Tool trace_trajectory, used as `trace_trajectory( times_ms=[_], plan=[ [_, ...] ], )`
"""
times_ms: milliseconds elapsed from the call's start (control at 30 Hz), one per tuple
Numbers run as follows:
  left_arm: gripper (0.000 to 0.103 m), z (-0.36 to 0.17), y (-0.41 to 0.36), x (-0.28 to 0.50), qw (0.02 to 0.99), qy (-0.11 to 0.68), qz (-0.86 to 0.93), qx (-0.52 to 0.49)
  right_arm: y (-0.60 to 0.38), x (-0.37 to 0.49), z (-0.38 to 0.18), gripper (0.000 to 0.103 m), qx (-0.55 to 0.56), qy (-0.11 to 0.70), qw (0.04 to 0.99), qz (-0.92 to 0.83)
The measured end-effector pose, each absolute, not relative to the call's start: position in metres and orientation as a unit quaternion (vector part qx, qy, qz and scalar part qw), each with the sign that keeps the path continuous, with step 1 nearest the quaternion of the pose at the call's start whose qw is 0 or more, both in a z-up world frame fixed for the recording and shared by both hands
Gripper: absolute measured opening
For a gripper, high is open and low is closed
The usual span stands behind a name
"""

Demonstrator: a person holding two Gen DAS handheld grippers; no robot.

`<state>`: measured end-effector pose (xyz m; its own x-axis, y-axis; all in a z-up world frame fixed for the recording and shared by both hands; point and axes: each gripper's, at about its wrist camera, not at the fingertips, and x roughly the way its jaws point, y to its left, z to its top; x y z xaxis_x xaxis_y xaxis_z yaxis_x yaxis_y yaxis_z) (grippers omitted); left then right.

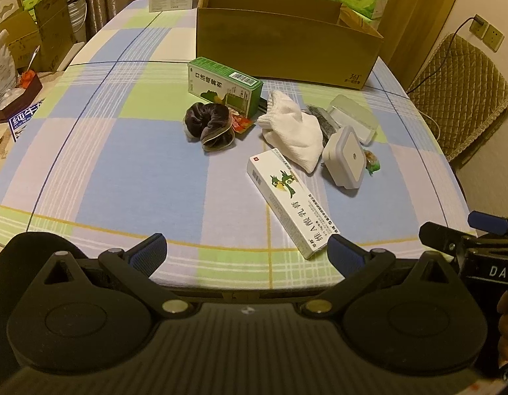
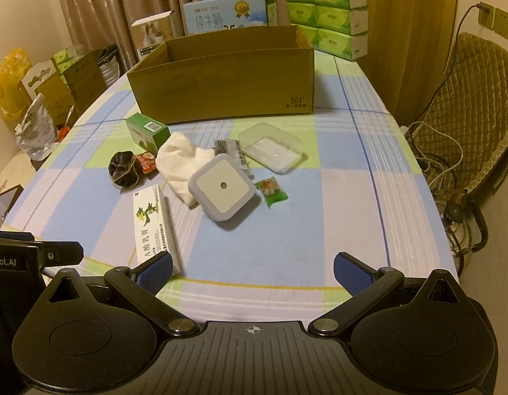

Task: Organize objects
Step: 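Grasp the white bird-print medicine box with the left tool while the right tool grasps the white square night light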

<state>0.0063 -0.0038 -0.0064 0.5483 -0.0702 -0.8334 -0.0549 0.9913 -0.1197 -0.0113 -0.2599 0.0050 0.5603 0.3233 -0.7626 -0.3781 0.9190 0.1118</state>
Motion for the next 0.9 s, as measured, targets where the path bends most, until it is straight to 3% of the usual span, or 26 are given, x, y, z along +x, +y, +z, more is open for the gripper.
trace_trajectory(
  times_ms=[333,567,700,900],
  plan=[
    [0.096,-0.015,-0.019,0.025,0.876,0.478,-0.009,-0.057,-0.274,0.010,0.003,0.101,-0.021,0.415,0.889,0.191],
    [0.088,-0.035,-0.034,0.050,0.872,0.485,-0.024,-0.059,-0.277,0.026,-0.005,0.095,-0.018,0.419,0.888,0.190],
    [0.076,-0.046,-0.041,0.064,0.870,0.488,-0.029,-0.062,-0.281,0.035,-0.009,0.095,-0.010,0.427,0.885,0.186],
    [0.066,-0.065,-0.045,0.082,0.862,0.502,-0.035,-0.064,-0.280,0.045,-0.012,0.090,-0.007,0.434,0.881,0.189]
  ],
)
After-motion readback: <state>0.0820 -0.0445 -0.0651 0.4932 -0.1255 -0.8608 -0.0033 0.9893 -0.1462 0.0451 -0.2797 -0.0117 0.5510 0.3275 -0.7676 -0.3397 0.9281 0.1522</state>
